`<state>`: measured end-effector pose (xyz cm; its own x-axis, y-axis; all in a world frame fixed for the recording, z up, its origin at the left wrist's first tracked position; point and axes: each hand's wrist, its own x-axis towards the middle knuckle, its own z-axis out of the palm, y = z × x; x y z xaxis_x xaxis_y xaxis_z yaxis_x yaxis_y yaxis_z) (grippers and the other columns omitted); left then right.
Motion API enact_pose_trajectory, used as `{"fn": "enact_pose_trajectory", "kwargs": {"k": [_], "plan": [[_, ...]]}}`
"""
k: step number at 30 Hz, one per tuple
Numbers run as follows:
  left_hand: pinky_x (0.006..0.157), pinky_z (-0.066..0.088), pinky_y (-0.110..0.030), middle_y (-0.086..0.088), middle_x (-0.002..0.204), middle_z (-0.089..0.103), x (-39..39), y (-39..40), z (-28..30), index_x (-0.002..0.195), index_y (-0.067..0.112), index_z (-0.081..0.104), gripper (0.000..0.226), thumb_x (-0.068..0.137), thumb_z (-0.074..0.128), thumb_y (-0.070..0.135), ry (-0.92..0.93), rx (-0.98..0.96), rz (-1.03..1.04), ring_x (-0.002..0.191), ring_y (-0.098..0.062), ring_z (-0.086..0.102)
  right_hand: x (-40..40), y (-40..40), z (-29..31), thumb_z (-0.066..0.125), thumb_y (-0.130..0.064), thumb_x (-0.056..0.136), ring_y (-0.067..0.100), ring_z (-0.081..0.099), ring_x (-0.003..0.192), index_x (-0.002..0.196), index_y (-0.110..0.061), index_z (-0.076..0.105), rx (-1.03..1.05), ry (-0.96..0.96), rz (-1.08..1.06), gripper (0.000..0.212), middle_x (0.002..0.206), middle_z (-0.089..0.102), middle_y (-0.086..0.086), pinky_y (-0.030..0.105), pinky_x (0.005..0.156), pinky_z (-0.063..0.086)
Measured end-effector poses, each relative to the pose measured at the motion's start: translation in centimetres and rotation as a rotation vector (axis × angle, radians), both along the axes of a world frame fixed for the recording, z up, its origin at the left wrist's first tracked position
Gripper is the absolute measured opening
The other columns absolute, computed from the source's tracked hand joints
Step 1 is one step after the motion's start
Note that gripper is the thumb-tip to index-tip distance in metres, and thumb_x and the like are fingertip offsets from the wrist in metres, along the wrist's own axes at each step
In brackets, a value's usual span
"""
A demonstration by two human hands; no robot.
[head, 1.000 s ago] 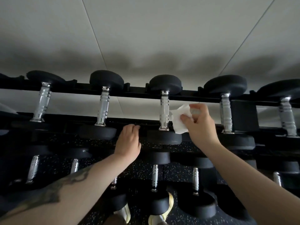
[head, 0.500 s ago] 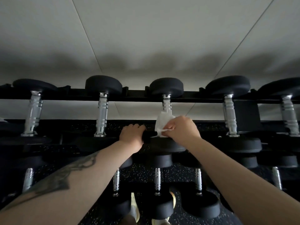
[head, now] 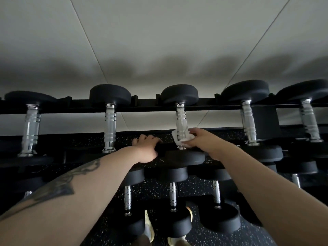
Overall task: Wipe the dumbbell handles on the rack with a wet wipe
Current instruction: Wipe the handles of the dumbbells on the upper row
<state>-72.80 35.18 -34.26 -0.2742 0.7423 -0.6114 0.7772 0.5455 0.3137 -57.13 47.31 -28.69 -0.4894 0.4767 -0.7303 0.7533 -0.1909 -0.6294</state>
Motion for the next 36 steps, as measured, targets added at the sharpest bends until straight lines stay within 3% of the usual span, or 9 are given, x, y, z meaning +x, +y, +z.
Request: {"fn": "enact_pose_trajectory", "kwargs": {"k": [5, 10, 15, 18, 23, 27, 30, 33, 36], "plan": [[0.102, 0.022, -0.039, 0.002, 0.141, 0.035, 0.2, 0.0, -0.1, 0.139, 0.038, 0.035, 0.057, 0.087, 0.052, 0.019, 0.044, -0.005, -0.012, 0.13, -0.025, 0.026, -0.2, -2.3, 2.5, 0.068, -0.023, 0.08, 0.018, 0.062, 0.08, 0.097, -0.025, 0.069, 0.68, -0.293, 0.237, 0.017, 0.088, 0.068, -0.002, 0.025, 0.061, 0.049], [0.108, 0.022, -0.041, -0.007, 0.141, 0.033, 0.9, 0.2, 1.3, 0.141, 0.018, 0.031, 0.05, 0.094, 0.047, 0.026, 0.074, -0.074, 0.01, 0.132, -0.029, 0.025, -4.3, -5.0, 2.0, 0.062, -0.022, 0.084, 0.021, 0.062, 0.079, 0.099, -0.018, 0.066, 0.84, -0.348, 0.506, 0.015, 0.092, 0.066, 0.001, 0.028, 0.063, 0.05], [0.105, 0.023, -0.042, -0.001, 0.144, 0.033, 0.3, 0.0, 0.4, 0.141, 0.03, 0.034, 0.054, 0.091, 0.052, 0.029, 0.07, -0.026, -0.031, 0.132, -0.027, 0.027, -3.5, -3.5, 1.1, 0.061, -0.024, 0.087, 0.023, 0.062, 0.088, 0.099, -0.02, 0.065, 0.809, -0.306, 0.537, 0.013, 0.093, 0.062, 0.002, 0.031, 0.071, 0.052], [0.103, 0.021, -0.04, 0.004, 0.141, 0.035, 0.3, -0.1, -0.1, 0.137, 0.039, 0.037, 0.053, 0.088, 0.052, 0.025, 0.05, 0.011, -0.017, 0.129, -0.024, 0.027, -0.9, -1.3, 2.0, 0.07, -0.027, 0.079, 0.021, 0.061, 0.083, 0.087, -0.029, 0.058, 0.763, -0.265, 0.372, 0.014, 0.088, 0.064, -0.004, 0.032, 0.074, 0.052], [0.105, 0.019, -0.04, 0.004, 0.14, 0.035, 0.0, -0.1, -0.4, 0.135, 0.04, 0.038, 0.053, 0.088, 0.053, 0.023, 0.027, 0.029, -0.011, 0.128, -0.023, 0.027, 1.3, -0.7, 0.2, 0.057, -0.014, 0.081, 0.019, 0.064, 0.084, 0.071, -0.033, 0.061, 0.646, -0.206, 0.113, 0.022, 0.085, 0.07, -0.006, 0.027, 0.071, 0.052], [0.104, 0.019, -0.039, 0.004, 0.141, 0.034, 0.1, -0.1, -0.3, 0.137, 0.039, 0.036, 0.056, 0.087, 0.053, 0.021, 0.035, 0.02, -0.022, 0.129, -0.023, 0.025, 1.7, -1.7, 0.6, 0.067, -0.029, 0.08, 0.01, 0.063, 0.086, 0.088, -0.029, 0.065, 0.57, -0.106, 0.067, 0.008, 0.08, 0.067, -0.016, 0.023, 0.066, 0.044], [0.102, 0.019, -0.038, 0.004, 0.141, 0.034, 0.1, 0.0, -0.3, 0.137, 0.039, 0.036, 0.057, 0.086, 0.053, 0.02, 0.031, 0.017, -0.015, 0.129, -0.023, 0.025, 1.5, -1.6, 1.4, 0.066, -0.041, 0.081, 0.013, 0.06, 0.088, 0.112, -0.023, 0.046, 0.376, -0.084, 0.098, 0.041, 0.094, 0.064, -0.011, 0.028, 0.067, 0.045], [0.101, 0.02, -0.038, 0.005, 0.141, 0.034, 0.2, 0.0, -0.4, 0.137, 0.039, 0.037, 0.058, 0.085, 0.055, 0.02, 0.049, 0.013, -0.008, 0.129, -0.023, 0.026, -0.3, -0.7, 0.4, 0.071, -0.029, 0.08, 0.018, 0.057, 0.093, 0.13, -0.013, 0.028, 0.14, -0.108, 0.156, 0.068, 0.108, 0.059, 0.006, 0.028, 0.072, 0.044], [0.103, 0.02, -0.039, 0.005, 0.141, 0.034, 0.3, 0.0, -0.4, 0.137, 0.039, 0.036, 0.058, 0.086, 0.056, 0.022, 0.054, 0.008, -0.009, 0.13, -0.023, 0.025, -1.4, 0.2, -0.4, 0.078, -0.022, 0.071, 0.025, 0.058, 0.1, 0.13, -0.013, 0.034, -0.048, -0.042, -0.008, 0.074, 0.112, 0.059, 0.011, 0.038, 0.086, 0.049]]}}
